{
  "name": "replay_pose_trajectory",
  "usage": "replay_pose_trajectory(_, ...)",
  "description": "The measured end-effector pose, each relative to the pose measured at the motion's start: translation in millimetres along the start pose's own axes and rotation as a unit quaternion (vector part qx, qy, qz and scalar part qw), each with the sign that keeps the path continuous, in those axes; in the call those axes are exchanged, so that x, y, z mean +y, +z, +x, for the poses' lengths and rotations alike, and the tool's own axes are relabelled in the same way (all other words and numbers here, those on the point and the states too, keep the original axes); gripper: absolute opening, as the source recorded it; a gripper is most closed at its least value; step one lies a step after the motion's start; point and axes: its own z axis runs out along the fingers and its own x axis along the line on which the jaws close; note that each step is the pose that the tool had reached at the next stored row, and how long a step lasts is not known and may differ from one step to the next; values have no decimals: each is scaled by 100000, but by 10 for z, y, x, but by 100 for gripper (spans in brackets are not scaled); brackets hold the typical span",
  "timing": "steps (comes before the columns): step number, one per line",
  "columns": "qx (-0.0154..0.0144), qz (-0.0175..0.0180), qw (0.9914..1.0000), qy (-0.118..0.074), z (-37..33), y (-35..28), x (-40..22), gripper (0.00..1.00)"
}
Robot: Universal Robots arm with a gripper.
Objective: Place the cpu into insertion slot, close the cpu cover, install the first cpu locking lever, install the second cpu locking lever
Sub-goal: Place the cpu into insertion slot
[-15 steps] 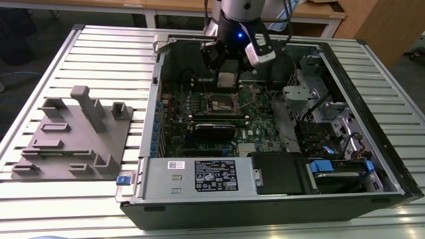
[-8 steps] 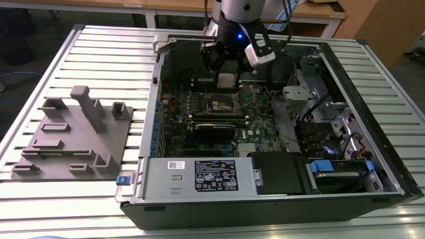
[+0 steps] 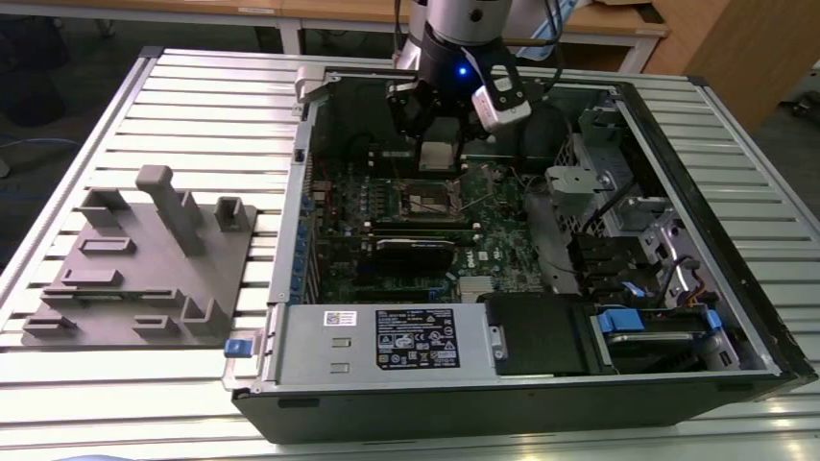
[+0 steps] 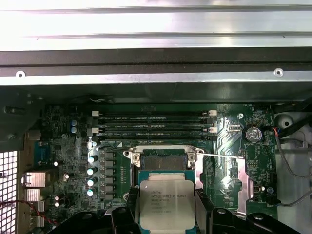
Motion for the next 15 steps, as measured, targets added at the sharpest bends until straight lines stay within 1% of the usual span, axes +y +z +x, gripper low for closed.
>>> replay_pose_trajectory(12,-6,-5,100000,-2,0,17,-1,54)
replay_pose_trajectory(15,-13,-22,100000,-2,-1,33,-2,54)
